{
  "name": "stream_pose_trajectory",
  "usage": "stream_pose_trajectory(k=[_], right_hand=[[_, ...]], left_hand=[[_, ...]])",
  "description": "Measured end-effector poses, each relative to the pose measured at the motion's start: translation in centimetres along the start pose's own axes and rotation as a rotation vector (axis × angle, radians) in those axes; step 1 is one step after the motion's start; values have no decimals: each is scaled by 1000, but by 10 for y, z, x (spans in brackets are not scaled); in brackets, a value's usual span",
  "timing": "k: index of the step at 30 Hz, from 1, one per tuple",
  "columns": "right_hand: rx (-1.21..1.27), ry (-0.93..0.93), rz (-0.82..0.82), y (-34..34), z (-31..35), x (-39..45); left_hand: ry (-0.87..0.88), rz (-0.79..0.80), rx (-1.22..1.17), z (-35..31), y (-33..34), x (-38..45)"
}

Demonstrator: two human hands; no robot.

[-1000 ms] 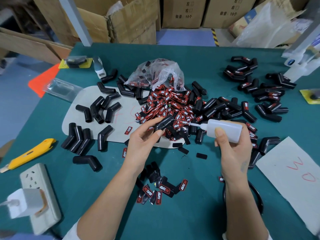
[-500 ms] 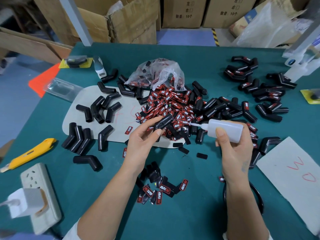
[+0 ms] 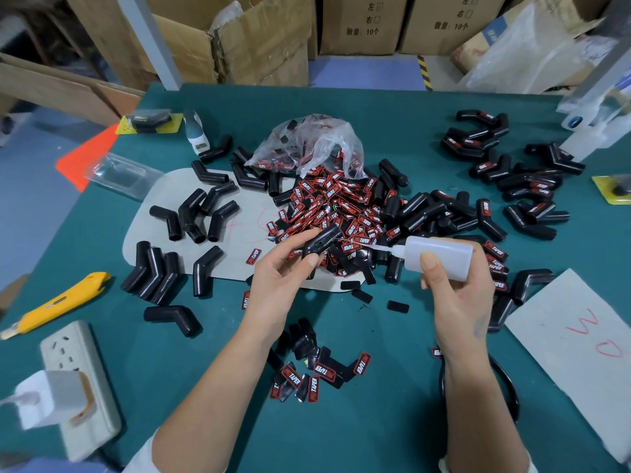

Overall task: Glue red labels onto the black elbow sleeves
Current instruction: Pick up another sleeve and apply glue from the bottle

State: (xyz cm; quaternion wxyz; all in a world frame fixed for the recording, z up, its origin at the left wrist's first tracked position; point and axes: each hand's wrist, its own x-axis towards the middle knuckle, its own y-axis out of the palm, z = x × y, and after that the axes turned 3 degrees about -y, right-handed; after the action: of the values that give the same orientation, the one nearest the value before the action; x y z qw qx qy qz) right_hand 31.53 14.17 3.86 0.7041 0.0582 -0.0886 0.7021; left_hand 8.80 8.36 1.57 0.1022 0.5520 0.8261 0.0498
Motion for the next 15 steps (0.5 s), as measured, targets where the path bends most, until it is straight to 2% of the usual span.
stream_pose_trajectory(k=[15], right_hand=[[30,7,-7,0,-1,0]], left_hand=[[-9,-5,17,0,0,0]])
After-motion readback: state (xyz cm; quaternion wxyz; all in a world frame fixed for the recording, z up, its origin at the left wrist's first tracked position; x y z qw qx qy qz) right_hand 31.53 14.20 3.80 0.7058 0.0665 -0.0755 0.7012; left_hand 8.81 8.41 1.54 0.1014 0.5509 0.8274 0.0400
